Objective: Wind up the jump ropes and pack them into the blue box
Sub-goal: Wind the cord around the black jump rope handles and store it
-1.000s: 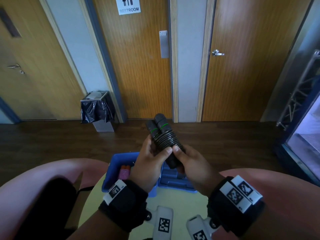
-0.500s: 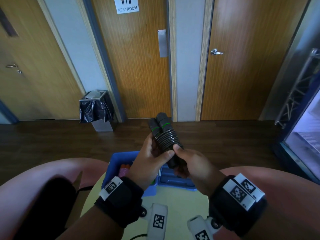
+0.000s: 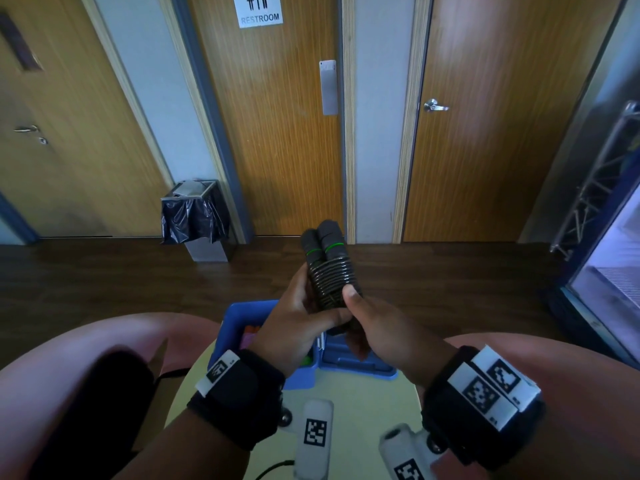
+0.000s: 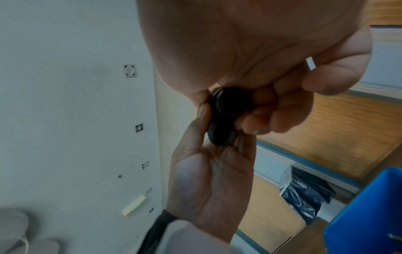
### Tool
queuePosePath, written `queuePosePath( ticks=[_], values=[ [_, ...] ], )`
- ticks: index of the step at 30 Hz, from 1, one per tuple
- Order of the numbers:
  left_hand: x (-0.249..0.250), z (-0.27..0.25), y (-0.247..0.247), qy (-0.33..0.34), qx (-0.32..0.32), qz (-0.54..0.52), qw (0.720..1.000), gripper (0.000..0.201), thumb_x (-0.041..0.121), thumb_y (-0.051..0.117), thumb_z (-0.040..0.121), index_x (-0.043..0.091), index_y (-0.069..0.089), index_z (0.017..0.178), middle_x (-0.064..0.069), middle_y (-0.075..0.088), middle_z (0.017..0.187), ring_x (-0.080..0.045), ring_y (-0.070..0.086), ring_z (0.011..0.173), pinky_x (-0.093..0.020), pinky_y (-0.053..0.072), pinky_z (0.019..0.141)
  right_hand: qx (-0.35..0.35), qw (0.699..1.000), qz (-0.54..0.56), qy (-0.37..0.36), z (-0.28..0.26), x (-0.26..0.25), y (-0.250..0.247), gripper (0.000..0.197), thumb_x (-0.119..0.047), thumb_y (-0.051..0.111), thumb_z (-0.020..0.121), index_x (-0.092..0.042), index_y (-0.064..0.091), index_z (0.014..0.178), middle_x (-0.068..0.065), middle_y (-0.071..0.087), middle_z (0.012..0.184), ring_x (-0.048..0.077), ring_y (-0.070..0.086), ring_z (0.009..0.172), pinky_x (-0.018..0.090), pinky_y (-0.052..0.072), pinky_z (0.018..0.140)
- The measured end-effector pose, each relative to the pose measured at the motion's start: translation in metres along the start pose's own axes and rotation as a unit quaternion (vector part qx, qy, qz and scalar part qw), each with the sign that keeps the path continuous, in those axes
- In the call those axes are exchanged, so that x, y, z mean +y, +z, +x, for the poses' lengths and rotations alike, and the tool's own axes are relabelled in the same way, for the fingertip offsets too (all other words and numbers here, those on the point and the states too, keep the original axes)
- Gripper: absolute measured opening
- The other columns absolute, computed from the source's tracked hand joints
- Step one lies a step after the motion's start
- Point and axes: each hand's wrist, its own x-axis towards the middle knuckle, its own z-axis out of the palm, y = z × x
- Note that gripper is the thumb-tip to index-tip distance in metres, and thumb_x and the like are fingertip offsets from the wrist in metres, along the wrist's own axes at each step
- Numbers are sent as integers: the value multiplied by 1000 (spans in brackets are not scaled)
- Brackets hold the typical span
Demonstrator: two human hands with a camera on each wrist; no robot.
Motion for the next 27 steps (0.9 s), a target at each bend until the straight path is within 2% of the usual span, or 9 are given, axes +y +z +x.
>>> queuePosePath(
  ticks=[4,6,9,11,14,17,20,24,27],
  values=[
    [4,-4,-7,-33,-35,19,999,63,-6,69,74,18,52,130,-9,68,112,-23,65,105,-36,56,89,41,998,-44,36,1,-6,-13,77,-82,23,73,-17,64,83,4,69,74,17,64,63,28,50,57],
    [7,-7,-8,-64,-71,44,994,68,-8,70,75,23,49,131,0,70,114,-15,66,107,-29,55,86,84,995,42,18,7,-10,-20,79,-86,42,73,-17,63,103,8,72,97,24,71,84,44,59,78],
    [9,-9,-6,-102,-149,79,980,72,-16,67,82,26,43,135,3,69,117,-10,65,110,-26,53,84,48,947,313,52,17,-14,-24,83,-68,77,66,1,63,111,24,68,115,42,66,106,61,45,103],
    [7,-9,-2,-109,-171,91,975,74,-9,69,82,25,39,141,-9,65,124,-16,63,113,-30,52,87,12,906,411,97,18,-17,-20,55,-46,79,71,-1,68,100,24,68,107,38,64,103,58,42,108],
    [0,-14,6,-96,-133,79,983,79,-4,66,81,20,32,148,-5,62,125,-15,61,115,-28,51,87,4,878,472,74,18,-18,-14,16,-23,73,78,-8,75,76,14,69,91,32,66,94,55,45,104],
    [-8,-22,11,-64,-87,80,991,77,9,65,88,29,26,151,11,61,135,-10,55,125,-30,49,98,39,860,506,52,18,-18,-12,18,-17,63,90,-8,69,75,12,68,81,33,66,88,58,47,97],
    [-10,-28,10,-18,-64,102,993,76,26,62,92,28,20,156,10,45,152,-15,44,139,-45,39,113,69,860,505,32,16,-20,-10,29,-14,55,94,-8,67,69,14,70,72,34,68,83,61,45,102],
    [-2,-31,13,16,-53,79,995,68,13,54,94,28,24,153,25,58,134,-6,60,118,-33,53,96,83,867,491,-25,9,-29,-7,36,-6,49,96,-8,67,66,15,69,69,34,68,81,57,49,95],
    [1,-32,17,31,-38,58,997,61,14,55,93,39,34,145,22,61,131,-17,67,109,-37,57,88,93,870,481,-46,7,-32,-7,35,-4,49,96,-9,67,67,15,69,71,34,69,82,57,52,91]
  ],
)
